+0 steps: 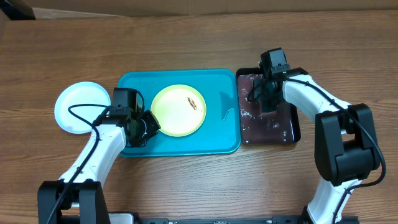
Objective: Clean dirty plates on tray and stack at the side
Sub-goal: 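Grasp the green sponge in the black tray with right gripper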
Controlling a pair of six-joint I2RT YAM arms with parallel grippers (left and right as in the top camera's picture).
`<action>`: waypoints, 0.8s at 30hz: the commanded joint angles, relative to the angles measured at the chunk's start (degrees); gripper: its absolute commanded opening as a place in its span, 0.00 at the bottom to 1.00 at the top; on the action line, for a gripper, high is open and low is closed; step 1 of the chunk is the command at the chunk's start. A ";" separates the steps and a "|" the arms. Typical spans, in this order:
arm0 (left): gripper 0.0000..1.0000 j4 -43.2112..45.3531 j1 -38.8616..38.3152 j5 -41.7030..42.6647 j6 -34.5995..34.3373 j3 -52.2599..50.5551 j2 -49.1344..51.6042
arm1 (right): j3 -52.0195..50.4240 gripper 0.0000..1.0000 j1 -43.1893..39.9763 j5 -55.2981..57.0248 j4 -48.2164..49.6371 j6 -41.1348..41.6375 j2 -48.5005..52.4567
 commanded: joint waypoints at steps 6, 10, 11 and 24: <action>0.12 -0.44 -0.42 -1.97 0.72 1.07 0.46 | 4.04 0.71 -0.09 -0.07 -7.45 -0.04 -4.44; 0.12 -0.44 -0.39 -2.08 0.70 1.07 0.46 | 4.00 0.65 -0.09 -0.07 -9.53 -0.02 -4.35; 0.12 -0.44 -0.39 -2.05 0.70 1.07 0.46 | 3.96 0.64 -0.09 -0.07 -9.86 -0.02 -4.35; 0.12 -0.02 -0.39 -2.03 0.68 1.07 0.46 | 1.31 0.52 0.07 -0.09 -8.76 -0.04 -4.07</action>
